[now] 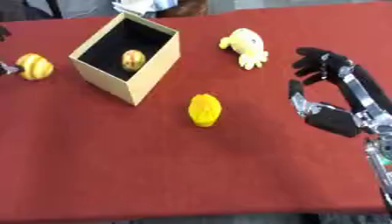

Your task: Pick up objects on the table and place them in the box.

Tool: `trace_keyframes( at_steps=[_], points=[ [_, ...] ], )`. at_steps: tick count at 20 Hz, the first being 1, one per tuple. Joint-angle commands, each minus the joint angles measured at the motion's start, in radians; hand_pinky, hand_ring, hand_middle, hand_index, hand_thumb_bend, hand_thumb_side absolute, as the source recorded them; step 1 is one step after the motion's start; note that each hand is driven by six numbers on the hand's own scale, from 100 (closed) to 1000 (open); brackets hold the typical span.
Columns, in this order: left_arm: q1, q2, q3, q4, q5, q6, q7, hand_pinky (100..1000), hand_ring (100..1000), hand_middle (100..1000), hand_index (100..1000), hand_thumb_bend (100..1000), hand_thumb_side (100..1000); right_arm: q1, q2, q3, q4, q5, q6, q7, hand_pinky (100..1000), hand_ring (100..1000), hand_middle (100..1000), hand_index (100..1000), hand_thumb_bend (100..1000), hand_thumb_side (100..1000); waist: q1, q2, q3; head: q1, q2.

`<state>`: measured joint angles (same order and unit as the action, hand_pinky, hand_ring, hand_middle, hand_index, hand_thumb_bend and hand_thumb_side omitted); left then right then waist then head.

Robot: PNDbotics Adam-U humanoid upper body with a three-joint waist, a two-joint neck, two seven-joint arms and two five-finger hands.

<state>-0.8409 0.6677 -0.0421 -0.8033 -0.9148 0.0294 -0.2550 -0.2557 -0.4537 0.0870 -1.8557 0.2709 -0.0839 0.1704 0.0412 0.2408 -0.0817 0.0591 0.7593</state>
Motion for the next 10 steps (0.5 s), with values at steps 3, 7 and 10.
trace_keyframes(
  at_steps=[3,7,10],
  points=[
    [-0.037,0.0,0.018,0.039,-0.041,-0.01,0.018,734,682,702,832,561,130,-0.01,-0.017,-0.006,-0.01,0.002,-0.003,0.0,650,719,709,894,100,346,0.003,-0.019,-0.002,-0.001,-0.007],
    [-0.039,-0.002,0.019,0.046,-0.045,-0.014,0.023,734,682,702,832,561,130,-0.01,-0.017,-0.006,-0.01,0.002,-0.003,0.0,650,719,709,894,100,346,0.003,-0.019,-0.002,-0.001,-0.007],
    [-0.038,-0.01,0.018,0.056,-0.052,-0.008,0.03,653,584,626,779,467,100,-0.012,-0.015,-0.005,-0.01,0.002,-0.004,0.001,650,719,709,893,100,348,0.002,-0.016,-0.009,0.005,-0.008]
  ],
)
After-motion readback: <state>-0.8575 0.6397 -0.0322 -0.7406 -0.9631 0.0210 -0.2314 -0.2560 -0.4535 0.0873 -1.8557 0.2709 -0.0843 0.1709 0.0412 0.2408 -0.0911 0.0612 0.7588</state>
